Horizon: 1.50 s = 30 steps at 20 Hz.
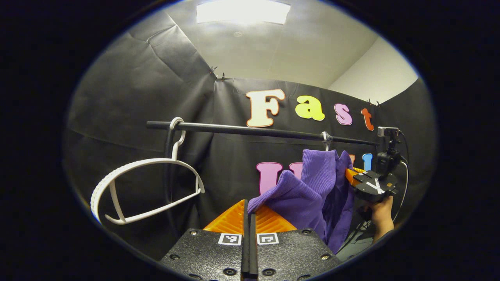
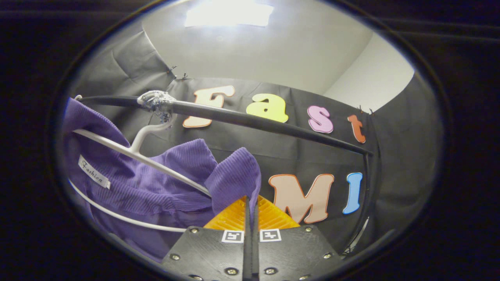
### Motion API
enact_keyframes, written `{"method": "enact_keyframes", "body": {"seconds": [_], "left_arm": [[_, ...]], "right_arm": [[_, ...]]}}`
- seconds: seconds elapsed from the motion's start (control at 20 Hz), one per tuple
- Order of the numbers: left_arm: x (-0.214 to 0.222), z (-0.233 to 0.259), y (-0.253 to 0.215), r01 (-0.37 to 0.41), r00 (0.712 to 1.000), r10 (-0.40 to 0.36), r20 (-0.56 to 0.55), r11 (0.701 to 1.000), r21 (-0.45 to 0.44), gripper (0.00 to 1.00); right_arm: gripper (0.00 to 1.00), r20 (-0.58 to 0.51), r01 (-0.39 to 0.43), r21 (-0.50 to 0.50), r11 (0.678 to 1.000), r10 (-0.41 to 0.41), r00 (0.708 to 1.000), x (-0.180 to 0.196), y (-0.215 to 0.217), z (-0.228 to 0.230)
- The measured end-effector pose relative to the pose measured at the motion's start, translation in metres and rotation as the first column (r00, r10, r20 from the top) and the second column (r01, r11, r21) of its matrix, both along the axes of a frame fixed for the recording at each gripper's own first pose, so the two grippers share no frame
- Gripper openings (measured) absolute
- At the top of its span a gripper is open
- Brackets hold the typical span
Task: Grasp the clothes on the hanger with both hands and then place them into the laundry hamper below.
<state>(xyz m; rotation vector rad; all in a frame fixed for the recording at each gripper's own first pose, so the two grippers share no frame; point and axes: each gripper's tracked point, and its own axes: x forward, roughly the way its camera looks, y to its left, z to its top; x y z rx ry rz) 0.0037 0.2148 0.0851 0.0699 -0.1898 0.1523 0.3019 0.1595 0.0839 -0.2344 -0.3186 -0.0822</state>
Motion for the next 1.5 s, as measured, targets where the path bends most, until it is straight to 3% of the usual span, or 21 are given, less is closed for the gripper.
{"method": "enact_keyframes", "body": {"seconds": [0.3, 0.55, 0.7, 0.95, 1.1, 1.2, 1.35, 1.5], "left_arm": [[0.027, 0.025, 0.004, 0.005, 1.000, -0.005, 0.026, 1.000, -0.002, 0.00], [0.058, 0.029, 0.013, -0.034, 0.999, 0.033, 0.026, 0.999, 0.037, 0.00], [0.068, 0.022, 0.016, -0.023, 1.000, 0.023, 0.009, 1.000, 0.003, 0.00], [0.080, 0.016, 0.039, -0.096, 0.995, 0.095, 0.019, 0.994, 0.048, 0.00], [0.087, 0.003, 0.032, -0.066, 0.998, 0.066, 0.003, 0.997, 0.032, 0.00], [0.095, -0.004, 0.037, -0.092, 0.996, 0.092, 0.003, 0.994, 0.056, 0.00], [0.106, -0.021, 0.033, -0.068, 0.998, 0.067, -0.019, 0.998, -0.015, 0.00], [0.110, -0.034, 0.054, -0.121, 0.992, 0.120, -0.029, 0.993, -0.016, 0.00]], "right_arm": [[0.00, -0.012, 0.050, -0.015, 0.999, -0.050, 0.999, 0.029, -0.027, 0.008], [0.01, -0.061, 0.033, -0.009, 0.999, -0.034, 0.998, 0.053, -0.033, -0.007], [0.01, -0.084, 0.030, -0.014, 0.999, -0.031, 0.996, 0.067, -0.035, -0.016], [0.00, -0.073, 0.087, -0.031, 0.996, -0.089, 0.993, 0.083, -0.055, -0.018], [0.00, -0.071, 0.077, -0.010, 0.997, -0.077, 0.995, 0.091, -0.053, -0.027], [0.00, -0.069, 0.083, -0.009, 0.996, -0.084, 0.994, 0.099, -0.054, -0.028], [0.01, -0.095, 0.076, -0.006, 0.997, -0.076, 0.993, 0.119, -0.055, -0.036], [0.01, -0.056, 0.086, 0.009, 0.996, -0.086, 0.995, 0.121, -0.061, -0.035]]}}
